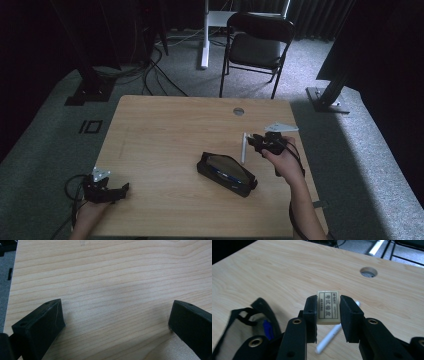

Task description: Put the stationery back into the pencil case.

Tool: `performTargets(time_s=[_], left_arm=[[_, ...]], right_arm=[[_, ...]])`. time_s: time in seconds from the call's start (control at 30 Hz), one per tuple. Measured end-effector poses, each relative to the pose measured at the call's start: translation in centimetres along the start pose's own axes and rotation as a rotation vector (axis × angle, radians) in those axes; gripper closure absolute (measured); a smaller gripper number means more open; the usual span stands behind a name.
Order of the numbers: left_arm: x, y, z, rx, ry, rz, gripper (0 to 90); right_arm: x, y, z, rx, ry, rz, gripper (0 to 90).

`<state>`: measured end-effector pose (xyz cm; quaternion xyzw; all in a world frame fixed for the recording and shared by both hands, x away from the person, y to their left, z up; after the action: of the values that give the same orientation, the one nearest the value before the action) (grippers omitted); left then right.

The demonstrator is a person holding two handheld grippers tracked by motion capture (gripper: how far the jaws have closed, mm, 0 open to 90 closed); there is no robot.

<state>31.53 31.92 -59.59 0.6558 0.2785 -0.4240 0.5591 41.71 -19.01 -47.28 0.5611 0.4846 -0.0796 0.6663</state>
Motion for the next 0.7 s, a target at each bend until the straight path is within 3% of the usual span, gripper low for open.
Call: performTargets(time_s=[0.33,0.67,0.7], left_arm=[[0.0,0.0,0.0,0.000,0.000,0.000,0.2],[0.0,0.0,0.0,0.002,0.000,-0.001,0.3],[0.0,0.0,0.0,0.001,0.000,0.000,0.2]], right_arm=[[-0.9,0.3,-2.5,-0.097,0.071,0.002,68.3],[-1.0,0.1,-3.8,-0.147,0.114,-0.008,68.3],[-0.9,0.0,-4.3,-0.168,0.129,-0.014,68.3]])
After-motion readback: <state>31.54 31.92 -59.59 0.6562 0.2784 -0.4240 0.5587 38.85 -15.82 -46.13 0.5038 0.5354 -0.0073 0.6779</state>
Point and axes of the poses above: each handheld gripper's, and its own axes: x roughly forward along the jaws, y roughly out of its top, z roughly to its right, the point moved 6 cm from there along x, roughly forward along the jaws, and after that the axes turned 14 degrees about -z, right-handed, at the moved point
